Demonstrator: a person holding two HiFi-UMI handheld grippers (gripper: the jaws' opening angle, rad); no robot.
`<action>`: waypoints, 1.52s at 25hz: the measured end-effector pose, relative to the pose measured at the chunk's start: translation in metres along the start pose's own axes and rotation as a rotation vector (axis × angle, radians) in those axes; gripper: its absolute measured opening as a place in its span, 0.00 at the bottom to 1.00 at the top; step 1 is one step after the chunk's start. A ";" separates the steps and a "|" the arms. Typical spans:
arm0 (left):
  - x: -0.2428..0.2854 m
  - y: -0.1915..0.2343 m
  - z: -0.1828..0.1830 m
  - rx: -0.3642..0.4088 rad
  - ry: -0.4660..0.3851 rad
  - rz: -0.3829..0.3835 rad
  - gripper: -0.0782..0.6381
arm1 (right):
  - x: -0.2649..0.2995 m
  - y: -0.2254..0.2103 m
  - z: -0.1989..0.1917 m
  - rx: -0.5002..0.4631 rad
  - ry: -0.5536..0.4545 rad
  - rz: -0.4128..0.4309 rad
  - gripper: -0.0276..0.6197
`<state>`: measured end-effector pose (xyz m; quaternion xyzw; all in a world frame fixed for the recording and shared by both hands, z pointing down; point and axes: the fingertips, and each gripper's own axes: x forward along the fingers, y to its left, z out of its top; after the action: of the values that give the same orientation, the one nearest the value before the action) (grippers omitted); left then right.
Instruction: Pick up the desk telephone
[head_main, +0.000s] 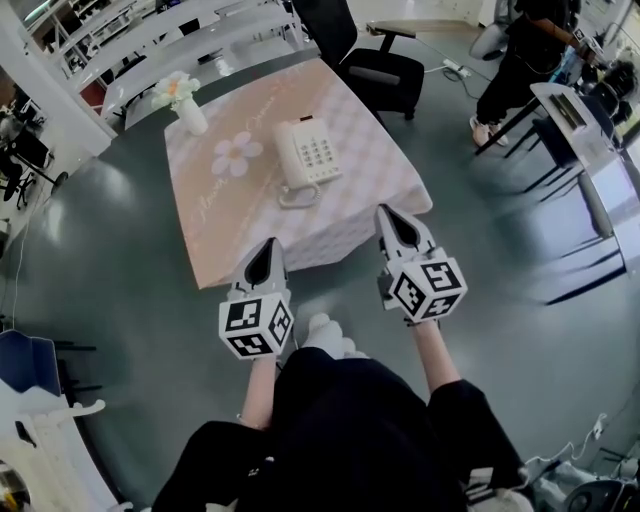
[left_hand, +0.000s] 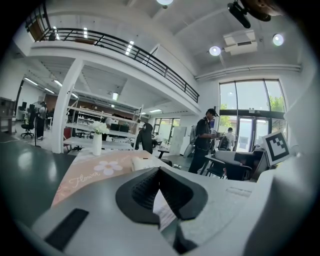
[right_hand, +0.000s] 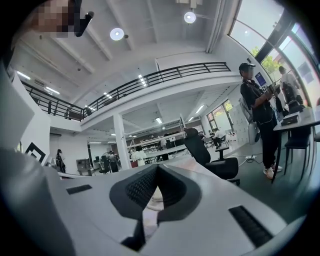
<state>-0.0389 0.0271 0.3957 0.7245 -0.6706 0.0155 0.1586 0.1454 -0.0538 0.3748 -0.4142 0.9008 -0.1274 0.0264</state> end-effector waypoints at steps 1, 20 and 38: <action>0.004 0.003 0.000 -0.004 0.002 0.006 0.11 | 0.004 -0.002 -0.002 0.003 0.005 0.001 0.03; 0.135 0.065 -0.002 -0.101 0.091 0.056 0.11 | 0.138 -0.066 -0.028 0.060 0.119 0.013 0.03; 0.212 0.102 -0.037 -0.159 0.282 -0.005 0.11 | 0.225 -0.091 -0.057 0.092 0.198 0.067 0.03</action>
<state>-0.1103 -0.1734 0.5014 0.7021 -0.6390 0.0635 0.3078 0.0560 -0.2683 0.4656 -0.3674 0.9056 -0.2081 -0.0396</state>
